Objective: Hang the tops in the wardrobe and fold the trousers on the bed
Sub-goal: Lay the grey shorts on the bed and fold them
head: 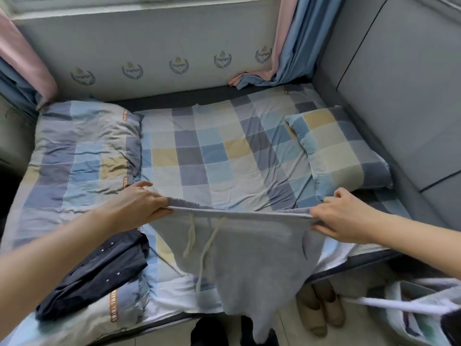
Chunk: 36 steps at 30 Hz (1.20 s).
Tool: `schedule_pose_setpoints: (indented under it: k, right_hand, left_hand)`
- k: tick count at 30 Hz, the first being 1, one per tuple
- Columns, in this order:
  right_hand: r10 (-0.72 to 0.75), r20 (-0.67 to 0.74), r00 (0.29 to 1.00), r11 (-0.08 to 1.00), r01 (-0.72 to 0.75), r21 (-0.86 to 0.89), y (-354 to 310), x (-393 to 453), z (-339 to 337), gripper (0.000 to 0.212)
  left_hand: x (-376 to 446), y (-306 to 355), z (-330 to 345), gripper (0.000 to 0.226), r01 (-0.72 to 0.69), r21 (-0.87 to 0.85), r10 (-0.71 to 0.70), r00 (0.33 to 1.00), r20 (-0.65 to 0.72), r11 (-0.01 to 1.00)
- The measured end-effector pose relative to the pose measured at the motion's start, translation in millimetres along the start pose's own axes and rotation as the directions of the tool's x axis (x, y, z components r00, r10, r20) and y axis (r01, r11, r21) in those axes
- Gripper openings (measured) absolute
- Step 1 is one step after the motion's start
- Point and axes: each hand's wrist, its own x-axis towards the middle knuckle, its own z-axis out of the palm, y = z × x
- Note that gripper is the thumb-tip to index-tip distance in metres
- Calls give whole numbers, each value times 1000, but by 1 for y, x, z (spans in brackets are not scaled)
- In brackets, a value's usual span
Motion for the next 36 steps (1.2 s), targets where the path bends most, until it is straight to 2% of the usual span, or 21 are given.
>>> schedule_pose_setpoints:
  k: [3,6,8,9,11,13,14,15,16,18,20,21,23,24,25,27,29,31,32,34,36]
  right_hand:
    - [-94,-96,991,995,90,-42,24,-6,6,33]
    - [-207,-163,965,978,202,-47,42,-8,13,31]
    - [-254,-155,955,967,244,-78,45,-7,17,7]
    - [-257,-112,960,966,250,-72,46,-8,16,15]
    - [-278,-50,959,961,278,-7,49,-6,20,55]
    - [-299,-17,954,953,300,37,49,-5,19,68]
    - [-339,-107,935,939,342,17,49,-2,21,67]
    - [-362,-149,920,931,365,-10,47,-2,21,65]
    - [-382,-184,906,923,384,-26,47,-1,22,63]
    - [-422,-231,877,899,437,18,46,-2,24,53]
    - [-417,-267,869,895,444,47,48,-4,17,33]
    - [-406,-275,872,897,438,63,52,-6,12,22]
    - [-344,-295,891,918,385,91,61,-9,5,5]
    - [-310,-311,898,934,349,79,67,-8,5,4]
    - [-271,-323,907,951,303,53,72,-7,7,12]
    - [-203,-376,904,978,208,-30,83,1,18,37]
    - [-149,-455,878,989,121,-89,89,9,28,57]
    - [-97,-534,840,992,36,-123,95,15,36,59]
    - [-76,-556,828,991,2,-134,99,17,37,54]
    - [-38,-568,822,990,-47,-133,100,20,35,46]
    - [40,-549,835,992,-101,-82,100,21,32,44]
  left_hand:
    - [14,8,4,48,68,96,-68,998,-4,993]
    - [24,23,9,23,100,196,-138,973,187,975]
    - [28,37,10,10,39,217,-108,943,315,975]
    - [29,46,11,12,-8,214,-71,930,360,977]
    - [28,59,12,15,-148,228,36,901,432,962]
    - [30,74,14,23,-217,185,59,786,616,959]
    - [32,79,12,27,-213,160,37,700,713,964]
    - [32,84,13,28,-206,123,44,657,753,971]
    - [32,86,16,26,-223,107,77,682,727,969]
    - [31,84,20,27,-254,202,93,809,580,946]
    - [28,73,29,50,-98,292,-45,895,444,951]
    - [27,68,29,51,-24,326,-122,899,420,945]
    - [30,58,21,38,84,375,-266,844,466,923]
    - [29,51,18,33,120,385,-308,823,476,915]
    - [29,46,12,28,134,392,-316,836,448,910]
    - [26,36,1,20,120,333,-222,932,285,935]
    - [25,30,-8,21,51,251,-103,975,199,967]
    - [23,28,-13,17,-22,201,0,994,110,979]
    - [24,28,-15,18,0,170,-14,997,82,985]
    - [21,26,-12,23,139,58,-143,987,74,989]
    - [20,21,-10,22,320,-105,-310,945,101,941]
